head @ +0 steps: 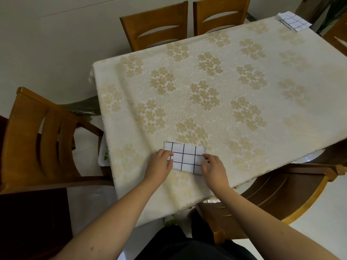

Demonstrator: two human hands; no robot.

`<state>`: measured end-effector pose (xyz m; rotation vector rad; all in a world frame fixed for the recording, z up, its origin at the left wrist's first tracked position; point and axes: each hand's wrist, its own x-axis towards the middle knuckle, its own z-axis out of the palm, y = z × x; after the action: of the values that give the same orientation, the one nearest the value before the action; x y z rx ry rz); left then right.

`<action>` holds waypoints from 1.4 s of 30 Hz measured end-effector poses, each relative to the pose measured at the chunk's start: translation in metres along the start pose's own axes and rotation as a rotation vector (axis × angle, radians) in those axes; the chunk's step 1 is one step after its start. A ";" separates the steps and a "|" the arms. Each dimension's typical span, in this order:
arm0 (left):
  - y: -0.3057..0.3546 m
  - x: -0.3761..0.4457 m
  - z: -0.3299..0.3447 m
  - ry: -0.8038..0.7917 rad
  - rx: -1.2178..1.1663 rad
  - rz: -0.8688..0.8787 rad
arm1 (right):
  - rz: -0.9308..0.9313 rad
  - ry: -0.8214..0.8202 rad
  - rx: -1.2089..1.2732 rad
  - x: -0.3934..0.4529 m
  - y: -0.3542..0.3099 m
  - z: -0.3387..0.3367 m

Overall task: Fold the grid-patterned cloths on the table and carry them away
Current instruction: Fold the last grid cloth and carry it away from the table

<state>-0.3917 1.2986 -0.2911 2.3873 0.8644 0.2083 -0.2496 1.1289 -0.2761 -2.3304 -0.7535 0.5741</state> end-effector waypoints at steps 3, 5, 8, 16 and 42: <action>0.004 0.004 0.008 -0.038 0.122 0.171 | -0.239 0.014 -0.179 0.001 -0.004 0.011; 0.007 0.007 0.012 -0.027 0.181 0.239 | -0.329 -0.002 -0.282 0.004 -0.003 0.019; 0.006 0.012 0.020 -0.072 0.222 0.254 | -0.397 -0.079 -0.322 0.008 -0.004 0.032; -0.014 0.019 0.033 -0.170 0.460 0.226 | -0.330 -0.189 -0.536 0.021 0.017 0.043; -0.010 0.036 0.009 -0.450 0.430 0.104 | 0.376 0.051 -0.142 0.023 0.006 0.008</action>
<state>-0.3660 1.3230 -0.3058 2.7124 0.6139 -0.5086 -0.2350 1.1432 -0.2903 -2.6291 -0.3406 0.6351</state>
